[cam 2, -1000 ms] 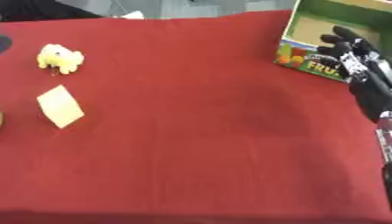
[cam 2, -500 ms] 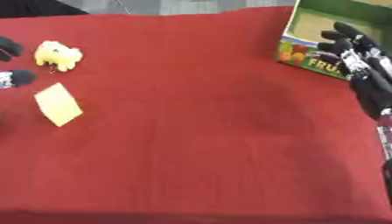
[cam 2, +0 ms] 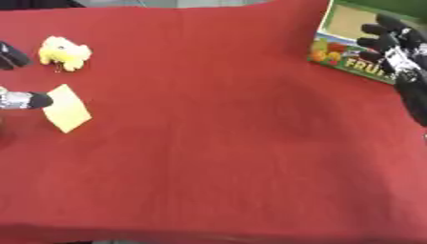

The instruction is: Pick up the objects with one hand, pass them to the other hand, and then place them into the box on the other side of the table.

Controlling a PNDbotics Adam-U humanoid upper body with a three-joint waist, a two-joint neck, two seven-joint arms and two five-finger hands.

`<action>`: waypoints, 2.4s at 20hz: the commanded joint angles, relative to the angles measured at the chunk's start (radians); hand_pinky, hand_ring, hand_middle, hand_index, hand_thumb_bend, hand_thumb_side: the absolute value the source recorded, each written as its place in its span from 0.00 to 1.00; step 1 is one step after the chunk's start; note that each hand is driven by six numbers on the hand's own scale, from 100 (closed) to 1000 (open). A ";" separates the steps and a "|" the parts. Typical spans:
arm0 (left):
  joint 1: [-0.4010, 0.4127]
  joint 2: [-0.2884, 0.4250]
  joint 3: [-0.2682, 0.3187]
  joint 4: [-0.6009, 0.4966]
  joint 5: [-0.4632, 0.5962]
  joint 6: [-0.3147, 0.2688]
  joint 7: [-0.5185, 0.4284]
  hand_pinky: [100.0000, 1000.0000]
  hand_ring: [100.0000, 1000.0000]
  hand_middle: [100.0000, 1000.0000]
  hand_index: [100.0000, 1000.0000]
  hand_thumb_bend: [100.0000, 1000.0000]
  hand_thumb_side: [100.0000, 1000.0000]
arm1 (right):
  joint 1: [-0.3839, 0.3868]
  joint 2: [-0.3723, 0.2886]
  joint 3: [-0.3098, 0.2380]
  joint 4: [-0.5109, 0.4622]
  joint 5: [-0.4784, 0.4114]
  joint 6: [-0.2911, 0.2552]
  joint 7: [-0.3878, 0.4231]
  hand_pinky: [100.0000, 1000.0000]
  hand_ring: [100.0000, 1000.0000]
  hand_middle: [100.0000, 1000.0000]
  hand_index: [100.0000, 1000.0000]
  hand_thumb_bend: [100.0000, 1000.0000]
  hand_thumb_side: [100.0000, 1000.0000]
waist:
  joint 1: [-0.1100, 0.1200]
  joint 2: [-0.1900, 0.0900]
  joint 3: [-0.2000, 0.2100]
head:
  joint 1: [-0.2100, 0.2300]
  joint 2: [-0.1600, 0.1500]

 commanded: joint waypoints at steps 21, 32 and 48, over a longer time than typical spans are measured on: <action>-0.146 -0.113 -0.072 0.244 -0.197 -0.076 -0.177 0.83 0.81 0.75 0.83 0.76 0.42 | -0.001 -0.014 0.003 -0.009 0.012 0.006 0.013 0.91 0.91 0.88 0.96 0.00 0.57 | 0.000 -0.016 -0.003 | 0.013 -0.018; -0.189 -0.163 -0.096 0.355 -0.278 -0.118 -0.229 0.79 0.77 0.71 0.80 0.79 0.43 | 0.002 -0.014 0.006 -0.007 0.015 0.006 0.016 0.91 0.91 0.88 0.96 0.00 0.58 | -0.001 -0.018 -0.001 | 0.039 -0.007; -0.271 -0.287 -0.141 0.523 -0.448 -0.184 -0.243 0.77 0.75 0.69 0.78 0.84 0.39 | 0.004 -0.011 0.010 -0.003 0.019 0.007 0.022 0.91 0.91 0.88 0.96 0.00 0.58 | -0.001 -0.021 -0.003 | 0.047 0.006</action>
